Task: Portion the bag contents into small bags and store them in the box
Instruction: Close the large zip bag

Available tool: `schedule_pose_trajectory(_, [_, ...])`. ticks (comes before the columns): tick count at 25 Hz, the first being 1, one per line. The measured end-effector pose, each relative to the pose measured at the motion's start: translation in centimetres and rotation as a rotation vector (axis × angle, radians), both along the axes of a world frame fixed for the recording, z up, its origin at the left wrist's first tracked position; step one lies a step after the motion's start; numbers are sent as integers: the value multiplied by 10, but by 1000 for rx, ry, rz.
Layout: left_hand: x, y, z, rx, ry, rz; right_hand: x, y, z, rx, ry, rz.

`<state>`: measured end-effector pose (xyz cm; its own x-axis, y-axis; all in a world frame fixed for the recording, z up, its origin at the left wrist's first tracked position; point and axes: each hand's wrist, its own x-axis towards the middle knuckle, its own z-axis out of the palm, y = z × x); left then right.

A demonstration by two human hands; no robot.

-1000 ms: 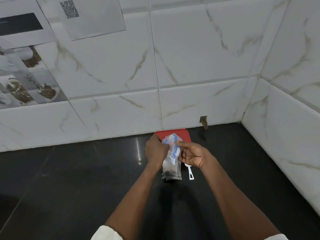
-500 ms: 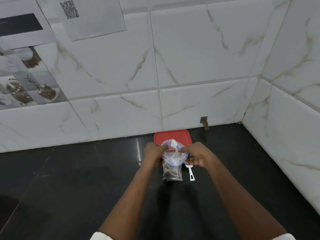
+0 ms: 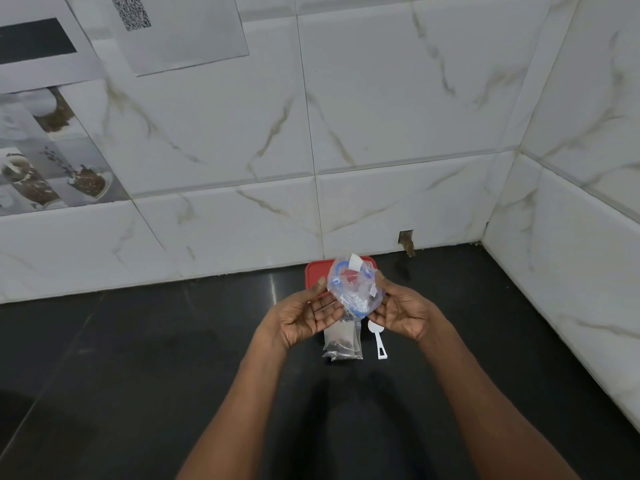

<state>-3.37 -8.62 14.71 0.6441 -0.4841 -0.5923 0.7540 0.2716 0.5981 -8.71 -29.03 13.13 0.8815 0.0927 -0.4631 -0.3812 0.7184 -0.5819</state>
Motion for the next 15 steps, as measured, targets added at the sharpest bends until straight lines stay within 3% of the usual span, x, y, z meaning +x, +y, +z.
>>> schedule_pose_trajectory(3, [-7, -6, 2, 113, -73, -53, -2, 8, 5, -152, -7, 15])
schedule_pose_trajectory(8, [-17, -17, 0, 409, -293, 32, -6, 21, 0, -627, -8, -53])
schedule_pose_trajectory(12, [-16, -19, -2, 534, -340, 121, -8, 15, -1, -451, 11, 30])
schedule_pose_trajectory(15, [-10, -18, -5, 925, -557, 120, -10, 9, -2, -179, 25, 37])
